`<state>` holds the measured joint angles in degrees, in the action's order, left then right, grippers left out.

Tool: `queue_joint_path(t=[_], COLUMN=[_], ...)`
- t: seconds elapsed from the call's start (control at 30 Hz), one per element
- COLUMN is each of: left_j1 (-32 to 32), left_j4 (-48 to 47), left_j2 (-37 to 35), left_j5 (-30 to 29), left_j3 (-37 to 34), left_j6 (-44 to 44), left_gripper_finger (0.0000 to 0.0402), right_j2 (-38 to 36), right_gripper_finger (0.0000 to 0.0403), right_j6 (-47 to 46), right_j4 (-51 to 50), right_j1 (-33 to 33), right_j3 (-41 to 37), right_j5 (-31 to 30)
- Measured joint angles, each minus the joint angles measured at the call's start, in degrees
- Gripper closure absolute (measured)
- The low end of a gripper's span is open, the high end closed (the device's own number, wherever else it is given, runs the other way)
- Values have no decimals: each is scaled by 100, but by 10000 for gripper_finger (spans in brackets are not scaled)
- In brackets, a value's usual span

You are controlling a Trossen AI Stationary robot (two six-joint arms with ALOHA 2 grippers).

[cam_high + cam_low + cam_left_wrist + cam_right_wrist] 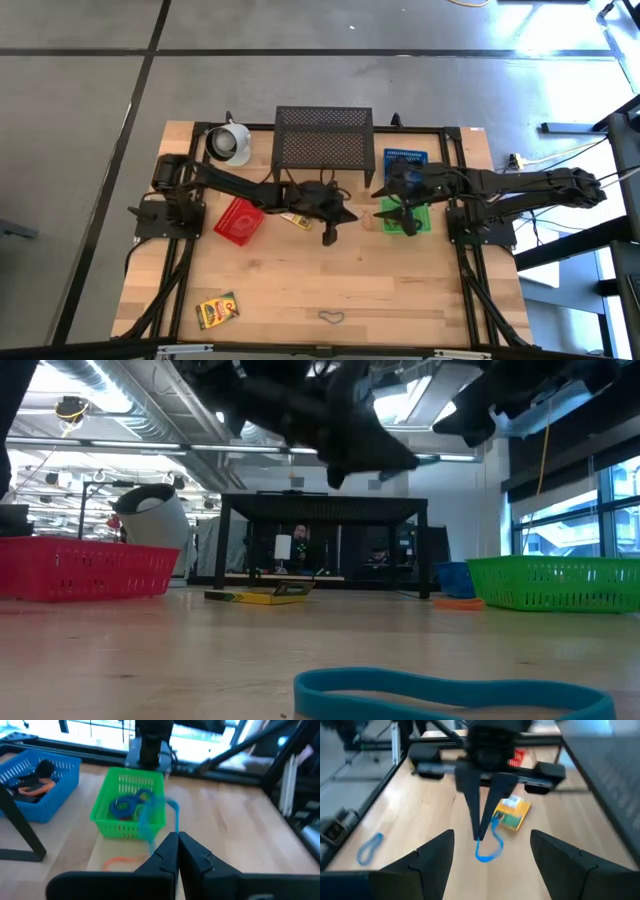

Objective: Pick & Place Office Desk Supplies
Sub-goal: Put the blue rubber band into the blue bin

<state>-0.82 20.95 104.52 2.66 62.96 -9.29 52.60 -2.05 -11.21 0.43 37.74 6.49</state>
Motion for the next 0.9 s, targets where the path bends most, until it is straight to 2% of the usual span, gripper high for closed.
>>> queue_joint_path(t=[0.17,0.47,0.7,0.9], left_j1=[71,138,145,184], left_j4=[737,2086,2136,2170], left_j2=[-163,-167,-171,-171], left_j5=[35,197,153,136], left_j3=[0,0,2,2], left_j6=[-491,-761,-811,-805], left_gripper_finger=[399,398,398,398], right_j2=[27,365,422,422], right_gripper_finger=[141,141,144,170], right_j6=[836,899,762,472], right_j4=[448,1343,1338,1339], right_j1=[107,128,128,128], right_j3=[0,7,7,7], right_j5=[-42,-261,-259,-254])
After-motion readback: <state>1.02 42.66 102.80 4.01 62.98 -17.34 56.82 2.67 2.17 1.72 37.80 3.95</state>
